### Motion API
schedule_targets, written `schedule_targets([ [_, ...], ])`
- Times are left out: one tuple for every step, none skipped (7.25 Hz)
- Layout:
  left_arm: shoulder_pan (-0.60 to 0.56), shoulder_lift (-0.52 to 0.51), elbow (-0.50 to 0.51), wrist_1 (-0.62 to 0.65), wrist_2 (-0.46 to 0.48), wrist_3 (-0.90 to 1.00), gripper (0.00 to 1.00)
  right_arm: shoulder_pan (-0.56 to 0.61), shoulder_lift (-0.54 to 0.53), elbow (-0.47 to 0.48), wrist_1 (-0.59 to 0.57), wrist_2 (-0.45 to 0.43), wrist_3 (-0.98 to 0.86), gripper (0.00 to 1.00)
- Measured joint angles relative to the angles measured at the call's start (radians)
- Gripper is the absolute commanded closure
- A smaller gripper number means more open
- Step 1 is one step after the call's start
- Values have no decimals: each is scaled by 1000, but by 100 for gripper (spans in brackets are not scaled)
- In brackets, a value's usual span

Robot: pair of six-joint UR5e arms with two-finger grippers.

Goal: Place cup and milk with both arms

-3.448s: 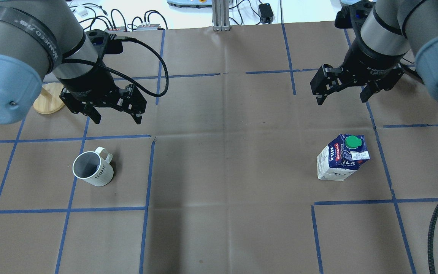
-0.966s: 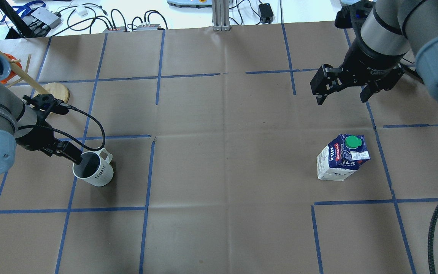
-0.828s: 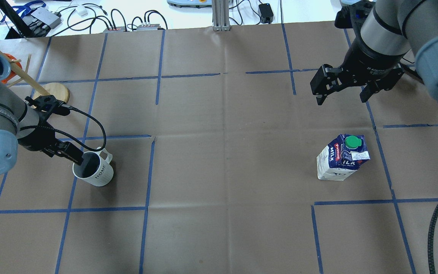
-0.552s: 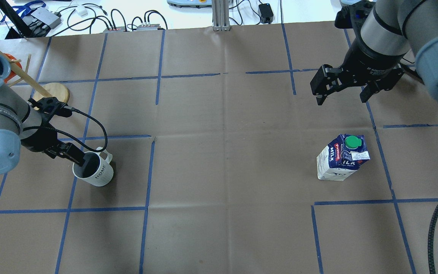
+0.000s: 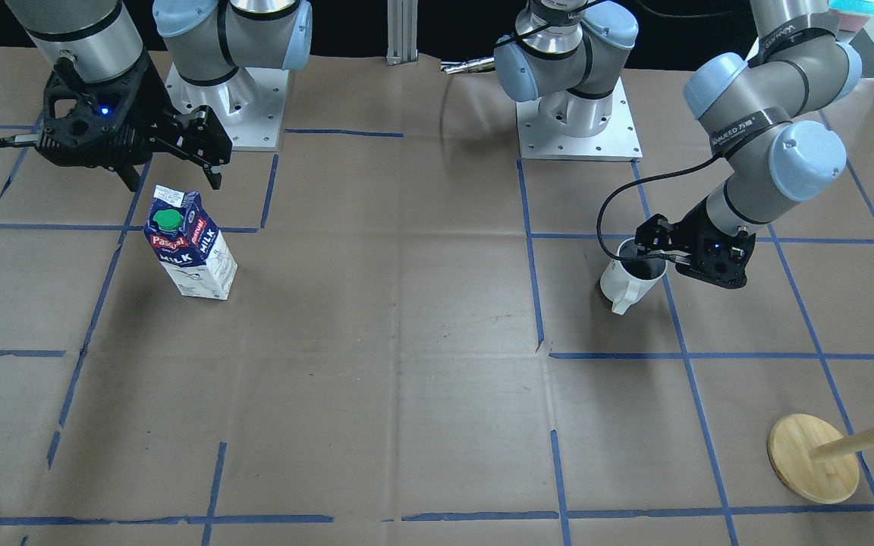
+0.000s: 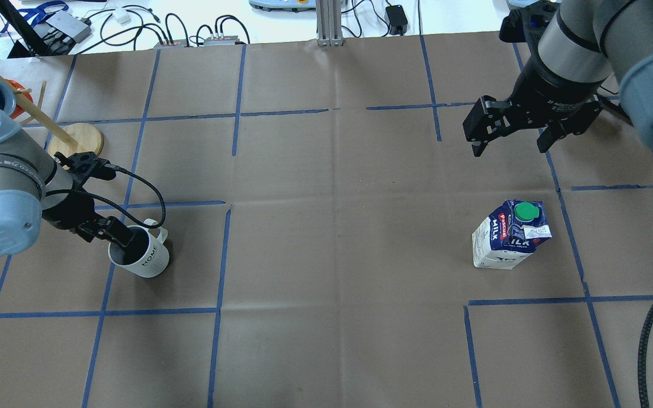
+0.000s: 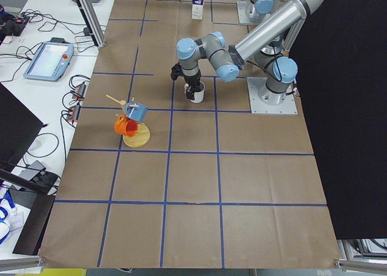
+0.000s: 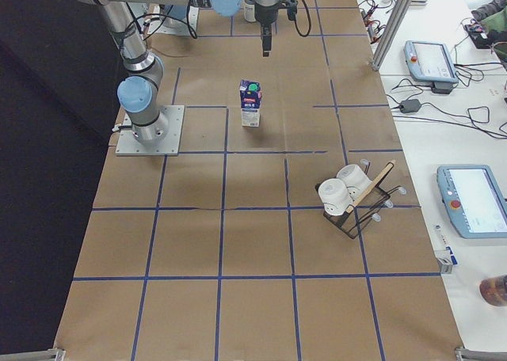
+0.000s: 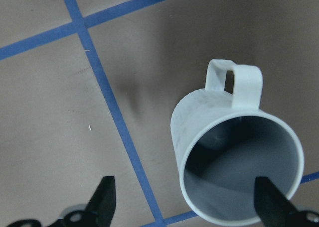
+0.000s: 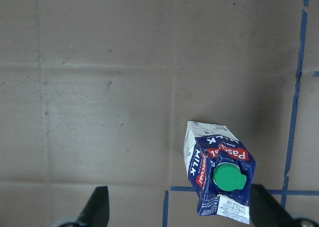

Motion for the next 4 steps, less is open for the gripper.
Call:
schedule_targets([
  [0,-16,2,1,0,-1,82,0,0,0,0,0,0,0],
  [0,-30,4,1,1,-4,100,0,0,0,0,0,-1,0],
  [0,-38,5,1,2,-15,100,0,0,0,0,0,-2,0],
  [0,-42,6,1,1,-28,100,0,1,0,0,0,-3,0],
])
